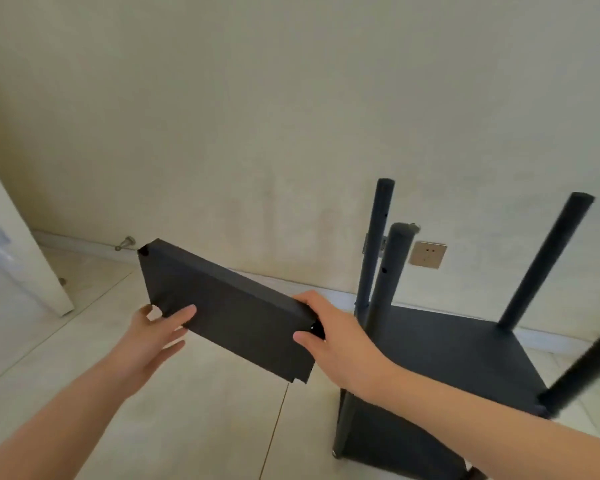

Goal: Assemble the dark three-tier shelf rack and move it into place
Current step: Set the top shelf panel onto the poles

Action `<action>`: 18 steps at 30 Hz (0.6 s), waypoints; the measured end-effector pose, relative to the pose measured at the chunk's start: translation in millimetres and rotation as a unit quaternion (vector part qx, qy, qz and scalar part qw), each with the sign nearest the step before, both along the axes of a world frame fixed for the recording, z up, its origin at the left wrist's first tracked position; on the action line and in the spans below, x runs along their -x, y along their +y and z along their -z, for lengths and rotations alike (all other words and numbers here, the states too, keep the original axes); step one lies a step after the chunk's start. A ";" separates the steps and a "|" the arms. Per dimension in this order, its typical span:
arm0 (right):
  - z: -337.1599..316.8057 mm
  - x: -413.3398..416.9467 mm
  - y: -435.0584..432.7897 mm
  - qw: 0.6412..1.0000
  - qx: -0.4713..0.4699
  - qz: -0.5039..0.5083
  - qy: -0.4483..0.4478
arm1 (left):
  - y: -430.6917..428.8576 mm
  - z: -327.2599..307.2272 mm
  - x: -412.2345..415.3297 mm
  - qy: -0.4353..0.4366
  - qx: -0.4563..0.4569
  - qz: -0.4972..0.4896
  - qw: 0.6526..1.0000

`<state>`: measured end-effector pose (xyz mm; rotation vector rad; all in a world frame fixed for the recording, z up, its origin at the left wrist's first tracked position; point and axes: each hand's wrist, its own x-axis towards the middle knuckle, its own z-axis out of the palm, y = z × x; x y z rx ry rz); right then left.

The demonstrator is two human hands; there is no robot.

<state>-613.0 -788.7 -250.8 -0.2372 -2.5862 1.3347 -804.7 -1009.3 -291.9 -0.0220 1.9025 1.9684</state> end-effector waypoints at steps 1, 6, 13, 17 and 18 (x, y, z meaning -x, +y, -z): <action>-14.2 -12.8 3.4 1.000 -0.019 -0.001 0.007 | -2.5 -13.8 -6.7 0.034 0.008 -0.003 0.999; -75.3 -75.1 23.2 0.997 -0.070 0.000 0.025 | -9.1 -77.8 -40.6 0.206 0.059 0.032 0.976; -146.7 -161.1 55.7 0.996 -0.081 0.005 0.043 | 9.3 -136.2 -100.0 0.293 0.058 0.119 0.947; -171.7 -194.7 76.0 0.994 -0.058 0.047 0.084 | 33.7 -154.3 -126.1 0.286 0.011 0.137 0.948; -176.2 -201.2 81.1 0.991 -0.037 0.073 0.106 | 41.1 -158.1 -132.0 0.280 -0.013 0.143 0.949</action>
